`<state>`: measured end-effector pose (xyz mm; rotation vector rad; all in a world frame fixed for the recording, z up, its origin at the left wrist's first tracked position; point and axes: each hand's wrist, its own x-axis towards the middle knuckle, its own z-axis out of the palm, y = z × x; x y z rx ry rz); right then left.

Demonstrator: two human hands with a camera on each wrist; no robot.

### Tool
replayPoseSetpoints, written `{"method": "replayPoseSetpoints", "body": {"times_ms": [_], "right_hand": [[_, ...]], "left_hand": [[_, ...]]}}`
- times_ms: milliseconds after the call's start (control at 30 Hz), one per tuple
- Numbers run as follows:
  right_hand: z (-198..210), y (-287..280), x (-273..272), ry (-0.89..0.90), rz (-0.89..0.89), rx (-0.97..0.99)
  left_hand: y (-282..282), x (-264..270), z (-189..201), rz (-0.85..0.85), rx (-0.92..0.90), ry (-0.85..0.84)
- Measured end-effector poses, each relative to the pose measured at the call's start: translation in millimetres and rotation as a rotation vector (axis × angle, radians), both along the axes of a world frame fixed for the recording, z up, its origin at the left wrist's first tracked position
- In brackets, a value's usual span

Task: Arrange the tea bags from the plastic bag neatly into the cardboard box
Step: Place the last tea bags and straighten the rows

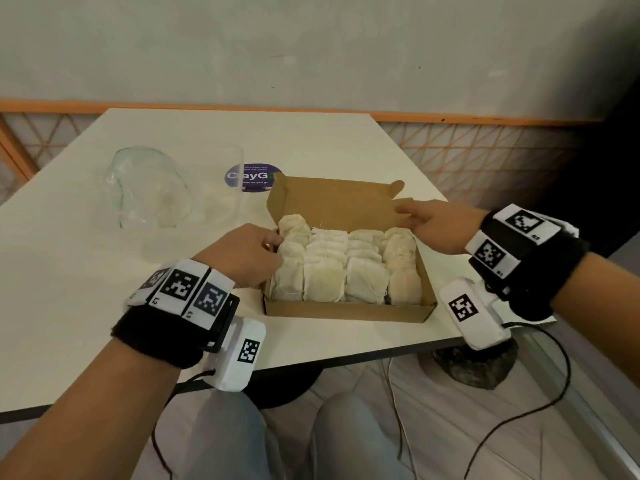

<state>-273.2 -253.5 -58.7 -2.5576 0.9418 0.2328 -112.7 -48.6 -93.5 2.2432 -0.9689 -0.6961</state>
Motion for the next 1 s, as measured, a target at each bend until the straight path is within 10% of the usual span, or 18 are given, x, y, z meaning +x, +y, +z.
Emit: {"method": "replayPoseSetpoints", "body": {"times_ms": [233,433,767,1000], "right_hand": [[2.6,8.5,-15.6,-0.353,0.079,-0.147],[-13.6,37.7,-34.4,-0.144,0.259,0.019],[-28.0,42.7,-28.0,-0.231,0.457,0.029],[-22.6,10.2,-48.9,-0.363,0.081,-0.098]], "left_hand": [[9.6,-13.4,12.4,-0.004,-0.109,-0.322],[-7.5,-51.1,22.1,-0.374,0.075,-0.333],[-42.2,-69.4,15.2,-0.405,0.366,-0.376],[5.9,-25.0,20.5,-0.009,-0.156,-0.152]]}}
